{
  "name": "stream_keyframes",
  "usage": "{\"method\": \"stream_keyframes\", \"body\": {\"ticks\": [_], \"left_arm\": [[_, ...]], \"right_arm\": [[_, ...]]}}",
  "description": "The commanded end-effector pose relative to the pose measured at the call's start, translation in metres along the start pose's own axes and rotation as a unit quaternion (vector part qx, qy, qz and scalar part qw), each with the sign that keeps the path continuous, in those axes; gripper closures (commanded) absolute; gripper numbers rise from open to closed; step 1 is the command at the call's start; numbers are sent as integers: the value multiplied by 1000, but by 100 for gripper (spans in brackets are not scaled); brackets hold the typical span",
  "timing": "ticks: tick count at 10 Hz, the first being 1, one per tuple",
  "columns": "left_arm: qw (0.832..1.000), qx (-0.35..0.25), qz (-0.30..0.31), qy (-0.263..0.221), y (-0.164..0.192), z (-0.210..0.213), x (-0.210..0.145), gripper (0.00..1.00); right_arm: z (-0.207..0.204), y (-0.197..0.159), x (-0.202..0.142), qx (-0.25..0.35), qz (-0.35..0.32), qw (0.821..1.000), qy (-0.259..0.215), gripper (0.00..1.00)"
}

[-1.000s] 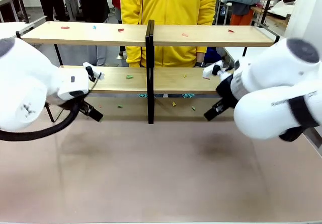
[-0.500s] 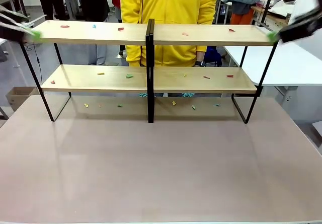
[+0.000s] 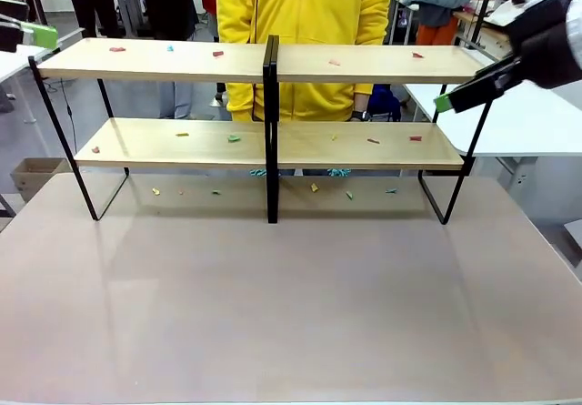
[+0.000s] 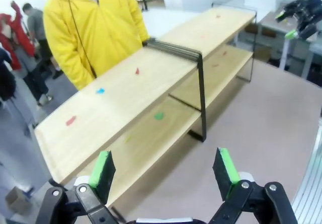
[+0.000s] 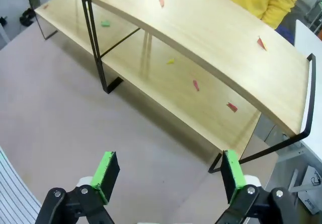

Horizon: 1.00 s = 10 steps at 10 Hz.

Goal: Clean the shelves.
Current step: Pick up the Duster when the human hands it over.

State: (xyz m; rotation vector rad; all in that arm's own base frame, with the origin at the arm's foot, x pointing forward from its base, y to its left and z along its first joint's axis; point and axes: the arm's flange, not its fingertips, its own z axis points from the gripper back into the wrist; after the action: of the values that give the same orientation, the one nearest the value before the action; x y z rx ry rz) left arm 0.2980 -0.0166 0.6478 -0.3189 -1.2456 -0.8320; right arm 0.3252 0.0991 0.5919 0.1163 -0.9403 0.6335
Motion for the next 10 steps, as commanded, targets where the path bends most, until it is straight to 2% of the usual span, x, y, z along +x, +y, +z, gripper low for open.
{"method": "stream_keyframes", "body": {"ticks": [1, 4, 6, 8, 10], "left_arm": [[999, -8, 13, -50, 6, 8, -7, 0], [999, -12, 30, -26, 0, -1, -7, 0], [999, -12, 35, 6, 1, -2, -8, 0], [996, -13, 82, 37, 0, -2, -10, 0], [992, -1, 116, 46, 6, 0, -14, 0]], "right_arm": [[19, -14, 12, 4, -9, 1000, -29, 0], [14, -14, 12, 11, -13, 1000, -24, 0], [13, -14, 13, 11, -8, 1000, -24, 0], [11, -15, 10, 16, 1, 1000, -19, 0], [9, -16, 10, 22, 3, 1000, -18, 0]]}}
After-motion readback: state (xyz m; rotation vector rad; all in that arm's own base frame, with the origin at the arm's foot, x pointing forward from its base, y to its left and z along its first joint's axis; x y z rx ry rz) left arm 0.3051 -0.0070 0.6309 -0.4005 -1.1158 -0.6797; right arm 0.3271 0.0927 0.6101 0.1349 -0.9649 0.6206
